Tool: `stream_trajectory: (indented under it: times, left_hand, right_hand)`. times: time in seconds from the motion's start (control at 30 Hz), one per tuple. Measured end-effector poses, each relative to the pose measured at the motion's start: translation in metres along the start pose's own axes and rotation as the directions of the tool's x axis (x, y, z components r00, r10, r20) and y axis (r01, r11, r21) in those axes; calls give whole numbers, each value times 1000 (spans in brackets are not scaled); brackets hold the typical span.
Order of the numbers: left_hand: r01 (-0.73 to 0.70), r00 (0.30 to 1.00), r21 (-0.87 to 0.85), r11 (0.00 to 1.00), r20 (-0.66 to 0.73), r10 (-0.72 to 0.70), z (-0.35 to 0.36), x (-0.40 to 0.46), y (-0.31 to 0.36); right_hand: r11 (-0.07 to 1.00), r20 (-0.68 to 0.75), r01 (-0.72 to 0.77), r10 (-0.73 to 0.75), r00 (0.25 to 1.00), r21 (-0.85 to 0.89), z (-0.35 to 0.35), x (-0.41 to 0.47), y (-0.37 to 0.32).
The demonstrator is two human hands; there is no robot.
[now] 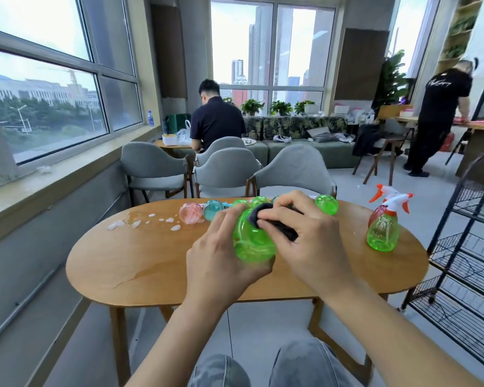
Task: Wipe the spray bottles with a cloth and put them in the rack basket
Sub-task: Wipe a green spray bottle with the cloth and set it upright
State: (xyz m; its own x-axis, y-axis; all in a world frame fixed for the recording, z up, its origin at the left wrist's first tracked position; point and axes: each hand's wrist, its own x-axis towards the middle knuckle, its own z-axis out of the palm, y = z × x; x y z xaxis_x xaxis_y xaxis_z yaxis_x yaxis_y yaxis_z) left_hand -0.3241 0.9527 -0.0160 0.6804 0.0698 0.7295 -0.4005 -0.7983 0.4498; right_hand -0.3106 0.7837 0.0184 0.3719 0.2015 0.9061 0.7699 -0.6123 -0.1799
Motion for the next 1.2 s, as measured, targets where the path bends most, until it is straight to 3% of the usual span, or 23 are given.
stream_trajectory:
  times: [0.17, 0.4, 0.57, 0.63, 0.7, 0.8, 0.9, 0.97, 1.07, 1.13, 1.2]
  left_hand:
    - [16, 1000, -37, 999, 12, -15, -8, 5, -3]
    - [-57, 998, -46, 997, 9, 58, 2, 7, 10]
    - [-79, 995, -95, 992, 51, 84, 22, 19, 9]
    - [-78, 995, -102, 992, 57, 84, 30, 23, 6]
    - [-72, 995, -105, 992, 62, 79, 41, 27, 5]
    - [-65, 992, -159, 985, 93, 81, 62, 31, 8]
    - [-101, 980, -212, 972, 149, 134, 90, 32, 21]
    - [-92, 961, -265, 960, 228, 155, 110, 32, 29]
    - [7, 892, -415, 910, 414, 182, 140, 31, 32]
    - [91, 853, -543, 835, 475, 216, 160, 31, 37]
    - [217, 857, -666, 714, 480, 187, 183, 31, 46]
  right_hand:
    - [993, 133, 114, -118, 984, 33, -12, -15, -12]
    - [997, -29, -18, 16, 999, -81, -24, -4, 6]
    - [993, 103, 98, -91, 991, -70, -23, -8, 13]
    - [993, 110, 42, -30, 994, -112, -28, -13, 29]
    - [980, 23, -136, 141, 990, -142, -33, -16, 49]
    - [858, -95, -506, 513, 853, 90, -36, -16, 75]
    - [624, 10, -704, 746, 666, 339, -32, -20, 97]
    - [512, 49, -758, 816, 576, 403, -31, -26, 110]
    - [446, 21, -788, 865, 501, 424, -41, -38, 135]
    - [431, 16, -805, 878, 478, 408, -50, -49, 151]
    - [410, 17, -824, 892, 452, 392, -56, -61, 166]
